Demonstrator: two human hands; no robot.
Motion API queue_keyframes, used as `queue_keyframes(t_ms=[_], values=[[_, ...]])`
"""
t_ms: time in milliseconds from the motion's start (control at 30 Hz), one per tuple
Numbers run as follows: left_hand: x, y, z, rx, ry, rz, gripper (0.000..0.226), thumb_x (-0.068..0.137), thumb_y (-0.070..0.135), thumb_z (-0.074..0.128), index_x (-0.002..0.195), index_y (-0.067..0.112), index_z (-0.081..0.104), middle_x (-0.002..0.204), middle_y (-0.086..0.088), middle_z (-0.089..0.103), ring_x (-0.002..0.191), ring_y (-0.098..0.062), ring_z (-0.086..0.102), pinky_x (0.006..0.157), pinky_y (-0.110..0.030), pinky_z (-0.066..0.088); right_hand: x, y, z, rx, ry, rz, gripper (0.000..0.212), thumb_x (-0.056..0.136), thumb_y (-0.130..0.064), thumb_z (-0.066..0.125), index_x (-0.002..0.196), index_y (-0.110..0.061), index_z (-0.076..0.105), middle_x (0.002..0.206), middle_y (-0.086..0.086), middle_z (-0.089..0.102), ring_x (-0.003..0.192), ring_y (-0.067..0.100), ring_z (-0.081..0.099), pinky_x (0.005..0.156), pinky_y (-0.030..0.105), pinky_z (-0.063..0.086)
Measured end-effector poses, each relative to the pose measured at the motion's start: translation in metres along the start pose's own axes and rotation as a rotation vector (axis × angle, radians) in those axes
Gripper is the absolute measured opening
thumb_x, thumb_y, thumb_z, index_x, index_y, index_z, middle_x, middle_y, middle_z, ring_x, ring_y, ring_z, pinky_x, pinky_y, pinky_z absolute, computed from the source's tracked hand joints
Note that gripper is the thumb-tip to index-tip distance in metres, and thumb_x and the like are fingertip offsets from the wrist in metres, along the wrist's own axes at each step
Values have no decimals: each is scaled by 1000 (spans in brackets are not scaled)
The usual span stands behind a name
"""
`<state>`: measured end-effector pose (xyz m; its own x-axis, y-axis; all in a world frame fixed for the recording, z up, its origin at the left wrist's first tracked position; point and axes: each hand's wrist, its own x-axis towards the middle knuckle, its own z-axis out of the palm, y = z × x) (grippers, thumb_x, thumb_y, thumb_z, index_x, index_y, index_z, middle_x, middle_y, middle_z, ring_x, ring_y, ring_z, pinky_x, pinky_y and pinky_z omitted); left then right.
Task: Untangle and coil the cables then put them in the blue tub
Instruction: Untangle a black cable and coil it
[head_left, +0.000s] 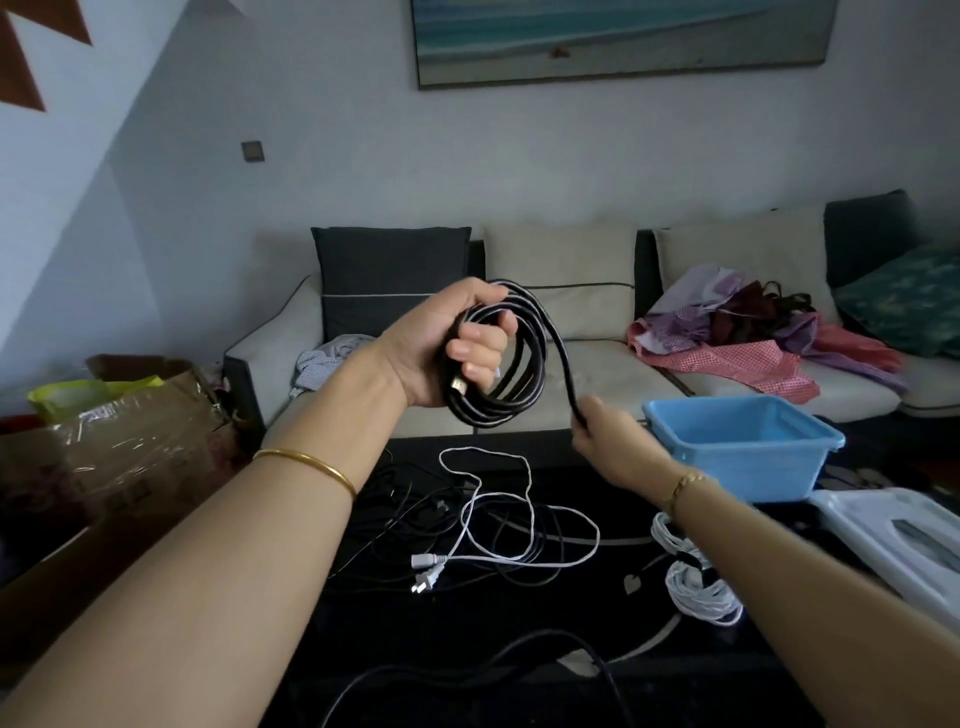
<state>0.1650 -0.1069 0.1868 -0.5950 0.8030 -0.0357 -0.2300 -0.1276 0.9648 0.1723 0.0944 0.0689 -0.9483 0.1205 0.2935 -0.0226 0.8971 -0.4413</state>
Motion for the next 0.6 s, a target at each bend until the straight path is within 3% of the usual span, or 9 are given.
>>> queue_keyframes(t_ms=[133, 233, 333, 433, 500, 600], values=[[13, -4, 10, -165, 105, 66, 24, 92, 32, 42, 73, 17, 43, 37, 10, 34, 28, -2, 34, 35, -12, 31, -12, -19, 15, 190, -17, -29, 4, 89, -8, 48, 92, -9, 47, 85, 7, 58, 76, 27, 56, 69, 34, 44], [22, -9, 9, -321, 136, 145, 26, 95, 32, 41, 73, 20, 38, 39, 10, 36, 30, -3, 36, 38, -12, 33, -18, -32, 11, 307, -103, -27, 5, 87, -6, 47, 88, -10, 44, 74, 0, 52, 59, 15, 49, 55, 24, 41], [29, -11, 12, -486, 196, 235, 33, 95, 30, 45, 65, 19, 36, 41, 10, 39, 34, -2, 38, 41, -12, 37, -25, -44, 0, 369, -205, 15, 6, 88, -8, 47, 94, -8, 45, 70, 4, 51, 50, 13, 43, 39, 20, 35], [37, -8, 15, -609, 351, 354, 38, 94, 22, 49, 58, 17, 37, 42, 7, 40, 33, -5, 39, 40, -13, 37, -38, -56, -10, 395, -316, 1, 9, 89, -7, 47, 98, -6, 46, 72, 9, 53, 51, 15, 42, 41, 23, 37], [42, -8, 14, -571, 489, 416, 34, 93, 17, 51, 62, 16, 38, 44, 5, 42, 34, -9, 40, 42, -16, 38, -47, -62, -16, 415, -373, -39, 8, 89, -4, 44, 97, -4, 44, 69, 13, 56, 43, 18, 44, 41, 24, 38], [49, -13, 14, -266, 674, 463, 31, 92, 14, 52, 63, 13, 41, 44, 1, 45, 36, -13, 41, 45, -21, 38, -56, -66, -30, 464, -441, -57, 20, 88, 0, 38, 107, 1, 45, 60, 10, 59, 32, 18, 48, 38, 19, 39]])
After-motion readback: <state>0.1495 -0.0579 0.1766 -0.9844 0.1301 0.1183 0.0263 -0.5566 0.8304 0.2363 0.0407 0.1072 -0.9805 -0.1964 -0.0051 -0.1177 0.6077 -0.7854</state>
